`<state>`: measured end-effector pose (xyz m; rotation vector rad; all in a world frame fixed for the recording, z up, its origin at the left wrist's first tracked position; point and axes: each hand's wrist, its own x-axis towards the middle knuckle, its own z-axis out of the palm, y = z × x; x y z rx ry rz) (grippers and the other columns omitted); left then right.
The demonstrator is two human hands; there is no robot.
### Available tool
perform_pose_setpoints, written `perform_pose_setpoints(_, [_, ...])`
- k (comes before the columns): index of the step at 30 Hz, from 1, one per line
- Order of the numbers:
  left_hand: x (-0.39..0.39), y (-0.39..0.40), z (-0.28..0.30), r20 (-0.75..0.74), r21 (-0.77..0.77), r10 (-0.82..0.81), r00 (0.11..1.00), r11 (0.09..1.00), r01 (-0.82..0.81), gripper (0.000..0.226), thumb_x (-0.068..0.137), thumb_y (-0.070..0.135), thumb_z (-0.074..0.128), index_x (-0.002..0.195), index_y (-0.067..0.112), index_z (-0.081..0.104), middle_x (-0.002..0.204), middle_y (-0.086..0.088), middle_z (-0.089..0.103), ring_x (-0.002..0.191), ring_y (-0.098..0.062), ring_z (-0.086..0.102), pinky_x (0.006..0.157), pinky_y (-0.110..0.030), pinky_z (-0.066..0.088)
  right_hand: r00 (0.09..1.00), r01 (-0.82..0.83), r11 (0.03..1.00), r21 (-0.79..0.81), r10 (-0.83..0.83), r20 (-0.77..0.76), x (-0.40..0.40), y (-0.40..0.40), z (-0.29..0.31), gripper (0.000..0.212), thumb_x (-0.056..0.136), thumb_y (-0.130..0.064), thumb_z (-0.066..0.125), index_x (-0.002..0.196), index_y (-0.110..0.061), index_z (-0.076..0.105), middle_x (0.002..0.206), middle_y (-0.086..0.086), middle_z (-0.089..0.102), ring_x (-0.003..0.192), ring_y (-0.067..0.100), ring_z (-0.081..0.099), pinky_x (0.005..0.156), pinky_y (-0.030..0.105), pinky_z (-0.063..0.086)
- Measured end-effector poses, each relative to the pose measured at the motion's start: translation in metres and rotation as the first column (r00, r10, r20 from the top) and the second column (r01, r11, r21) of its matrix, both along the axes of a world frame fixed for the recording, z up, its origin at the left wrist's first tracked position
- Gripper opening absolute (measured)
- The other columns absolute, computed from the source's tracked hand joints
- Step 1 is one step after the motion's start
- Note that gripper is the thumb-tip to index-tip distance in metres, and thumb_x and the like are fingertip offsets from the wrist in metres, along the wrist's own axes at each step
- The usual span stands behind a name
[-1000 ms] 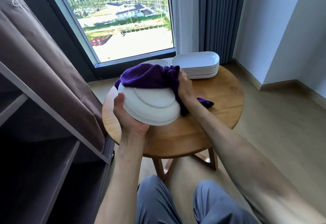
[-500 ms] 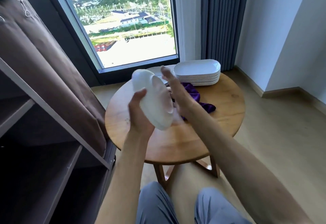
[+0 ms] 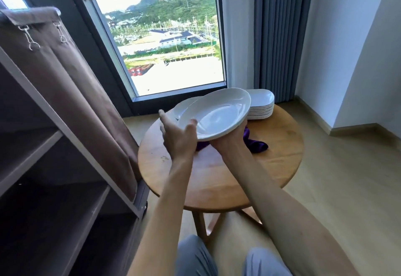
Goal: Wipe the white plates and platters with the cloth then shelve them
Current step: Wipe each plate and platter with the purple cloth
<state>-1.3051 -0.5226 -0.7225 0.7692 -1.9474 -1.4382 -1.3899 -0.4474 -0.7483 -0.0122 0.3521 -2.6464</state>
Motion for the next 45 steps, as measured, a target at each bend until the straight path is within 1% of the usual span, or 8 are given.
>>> perform_pose_setpoints(4, [-0.004,-0.011,-0.003,-0.221,0.568,0.091,0.971,0.822,0.052,0.047,0.084,-0.011,0.036,0.124,0.008,0.052,0.108,-0.022,0.066,0.084,-0.042,0.069,0.05,-0.041,0.059,0.994,0.097,0.953,0.287,-0.08,-0.069,-0.003,-0.001,0.002,0.032,0.095,-0.034,0.052,0.113,-0.008,0.059,0.103,0.013,0.061,0.098,0.029,0.058,0.089,0.036,0.05])
perform_pose_setpoints(8, [-0.006,-0.043,-0.006,-0.196,0.363,0.165,0.967,0.928,-0.084,0.064,0.079,-0.006,0.035,0.14,0.001,0.053,0.131,-0.021,0.064,0.118,-0.04,0.064,0.095,-0.051,0.058,0.984,0.173,0.938,0.301,-0.154,-0.086,-0.007,0.01,0.016,0.042,0.102,-0.049,0.044,0.113,-0.012,0.061,0.101,0.012,0.066,0.097,0.032,0.064,0.088,0.044,0.053])
perform_pose_setpoints(16, [0.031,-0.064,0.026,-0.365,0.177,0.093,0.926,0.984,-0.029,0.066,0.077,0.047,0.063,0.134,0.022,0.043,0.121,-0.001,0.061,0.111,-0.02,0.064,0.078,-0.029,0.06,0.925,0.339,0.773,0.536,-0.171,-0.338,0.009,-0.044,0.041,0.025,0.095,-0.025,0.057,0.118,-0.017,0.058,0.127,0.01,0.062,0.125,0.031,0.056,0.112,0.051,0.042])
perform_pose_setpoints(22, [0.118,-0.13,0.051,-0.397,-0.157,-0.218,0.891,0.973,0.168,0.115,0.061,0.065,0.088,0.148,0.01,0.038,0.138,-0.013,0.058,0.129,-0.021,0.06,0.101,-0.034,0.055,0.909,0.174,0.871,0.459,0.038,-0.416,0.047,-0.111,0.078,0.015,0.099,-0.034,0.059,0.1,-0.021,0.066,0.086,-0.002,0.071,0.085,0.02,0.069,0.073,0.032,0.055])
perform_pose_setpoints(28, [0.226,-0.18,0.08,-0.241,-0.293,0.033,0.97,0.95,-0.105,0.126,0.057,0.053,0.096,0.154,0.011,0.029,0.149,-0.004,0.051,0.139,-0.016,0.051,0.114,-0.046,0.045,0.85,-0.038,0.892,0.45,0.265,-0.455,0.134,-0.184,0.097,0.03,0.102,-0.038,0.052,0.097,-0.011,0.064,0.09,0.013,0.065,0.091,0.034,0.063,0.082,0.043,0.052])
perform_pose_setpoints(33, [0.32,-0.188,0.092,-0.299,-0.291,0.352,0.887,0.852,-0.436,0.114,0.062,0.051,0.094,0.151,0.016,0.032,0.145,0.001,0.055,0.133,-0.012,0.055,0.113,-0.041,0.047,0.737,-0.278,0.855,0.438,0.482,-0.474,0.224,-0.238,0.119,0.059,0.097,-0.046,0.056,0.133,0.001,0.057,0.131,0.03,0.06,0.122,0.045,0.059,0.102,0.051,0.049])
perform_pose_setpoints(41, [0.456,-0.173,0.135,-0.351,-0.52,0.65,0.674,0.464,-0.718,0.13,0.056,0.068,0.092,0.15,-0.001,0.034,0.151,-0.014,0.049,0.143,-0.025,0.045,0.118,-0.044,0.038,0.468,-0.559,0.7,0.444,0.708,-0.529,0.365,-0.295,0.14,0.04,0.094,-0.044,0.06,0.109,-0.008,0.064,0.104,0.014,0.067,0.102,0.033,0.065,0.098,0.05,0.051])
perform_pose_setpoints(45, [0.497,-0.163,0.127,-0.338,-0.512,0.778,0.53,0.32,-0.797,0.121,0.055,0.073,0.086,0.146,0.006,0.044,0.145,-0.003,0.051,0.135,-0.011,0.047,0.109,-0.008,0.034,0.349,-0.588,0.645,0.488,0.747,-0.566,0.41,-0.313,0.147,0.041,0.089,-0.049,0.065,0.105,-0.011,0.067,0.097,0.006,0.071,0.097,0.026,0.068,0.089,0.039,0.052])
